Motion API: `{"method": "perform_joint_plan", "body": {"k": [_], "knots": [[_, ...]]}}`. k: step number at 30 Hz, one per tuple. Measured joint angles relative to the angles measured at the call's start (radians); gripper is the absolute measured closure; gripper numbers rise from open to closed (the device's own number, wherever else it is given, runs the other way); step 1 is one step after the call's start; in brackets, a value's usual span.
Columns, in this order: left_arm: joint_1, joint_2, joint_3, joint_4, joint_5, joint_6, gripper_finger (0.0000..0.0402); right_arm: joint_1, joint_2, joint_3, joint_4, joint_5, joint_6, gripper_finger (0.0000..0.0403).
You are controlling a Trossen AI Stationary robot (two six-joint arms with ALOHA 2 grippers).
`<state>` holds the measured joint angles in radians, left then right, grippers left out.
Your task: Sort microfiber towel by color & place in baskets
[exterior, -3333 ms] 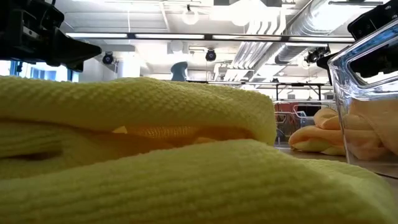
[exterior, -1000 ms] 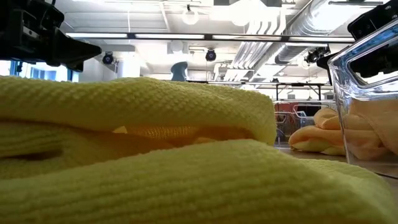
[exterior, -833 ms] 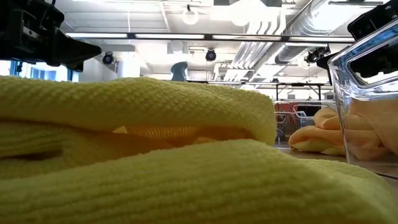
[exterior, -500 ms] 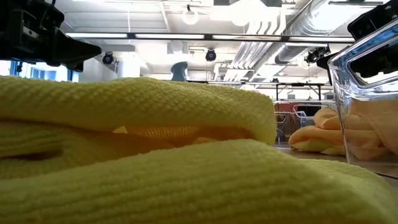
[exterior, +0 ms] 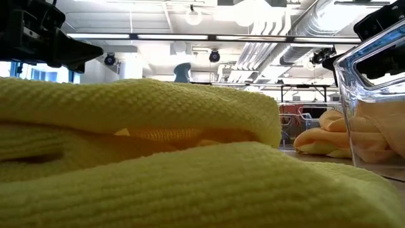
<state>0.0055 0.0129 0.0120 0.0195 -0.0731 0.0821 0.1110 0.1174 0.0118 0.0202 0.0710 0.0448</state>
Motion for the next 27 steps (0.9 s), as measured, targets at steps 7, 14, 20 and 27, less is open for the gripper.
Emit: {"method": "perform_joint_plan", "body": {"k": [7, 14, 20, 27], "knots": [[0.0, 0.0, 0.0, 0.0, 0.0, 0.0, 0.0402, 0.0, 0.0, 0.0, 0.001, 0.0, 0.007, 0.0402], [0.0, 0.0, 0.0, 0.0, 0.0, 0.0, 0.0402, 0.0, 0.0, 0.0, 0.038, 0.007, 0.005, 0.0402], [0.0, 0.0, 0.0, 0.0, 0.0, 0.0, 0.0402, 0.0, 0.003, 0.126, -0.057, 0.138, 0.022, 0.0402], [0.0, 0.0, 0.0, 0.0, 0.0, 0.0, 0.0401, 0.0, 0.152, 0.455, -0.463, 0.324, 0.165, 0.0403]]}}
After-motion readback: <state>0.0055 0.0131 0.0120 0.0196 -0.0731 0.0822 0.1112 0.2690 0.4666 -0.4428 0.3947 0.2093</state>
